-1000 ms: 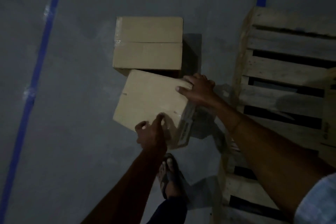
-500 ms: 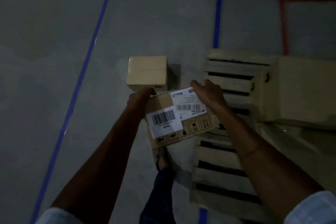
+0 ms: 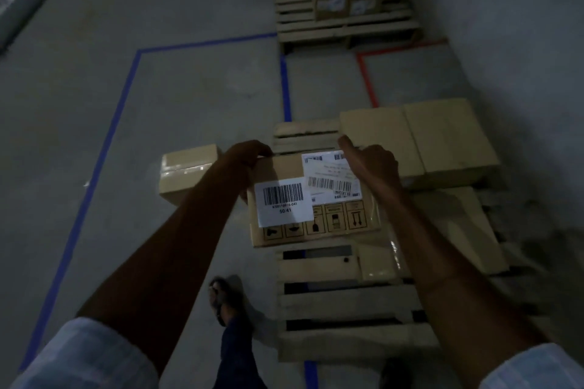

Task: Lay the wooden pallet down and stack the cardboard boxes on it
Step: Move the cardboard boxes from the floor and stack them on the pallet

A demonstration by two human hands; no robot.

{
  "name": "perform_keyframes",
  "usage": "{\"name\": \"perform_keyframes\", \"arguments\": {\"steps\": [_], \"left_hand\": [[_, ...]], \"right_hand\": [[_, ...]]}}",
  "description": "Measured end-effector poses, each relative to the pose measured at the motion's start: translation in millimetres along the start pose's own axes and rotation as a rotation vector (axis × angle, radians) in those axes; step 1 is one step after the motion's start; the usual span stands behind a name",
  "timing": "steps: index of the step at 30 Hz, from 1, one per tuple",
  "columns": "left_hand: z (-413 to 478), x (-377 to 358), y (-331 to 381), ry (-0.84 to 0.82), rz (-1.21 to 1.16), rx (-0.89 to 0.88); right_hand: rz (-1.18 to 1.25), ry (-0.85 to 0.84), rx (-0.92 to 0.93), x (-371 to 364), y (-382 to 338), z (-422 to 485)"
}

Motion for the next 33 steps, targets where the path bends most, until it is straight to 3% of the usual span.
{"name": "perform_keyframes", "arguments": {"steps": [5, 10, 14, 17, 26, 33], "left_hand": [[-30, -143, -3, -0.192, 0.080, 0.041], [-26, -310, -8, -0.363, 0.010, -0.021], [-20, -418, -16, -0.282, -0.165, -0.128], [-13, -480, -21, -0.274, -0.248, -0.234], [43, -572, -29, -0.167, -0.235, -0.464], [88, -609, -29, -0.127, -0.244, -0.518]], "right_hand": [[0.072, 0.050, -0.120, 101, 113, -21], [0.193, 0.122, -0.222, 198, 242, -10], [0.296, 0.181, -0.263, 256, 343, 8], [0.334, 0.128, -0.262, 271, 406, 25], [0.327, 0.136, -0.091, 270, 521, 111], [0.274, 0.132, -0.046, 268, 543, 148]]}}
Point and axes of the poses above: each hand's wrist, its own z-axis towards the middle knuckle, its own x-axis out of the back of the hand, y = z × x, the point moved 8 cm from there along z, towards the middle knuckle, and after that the axes turned 14 degrees about z, right-handed, at the moved point
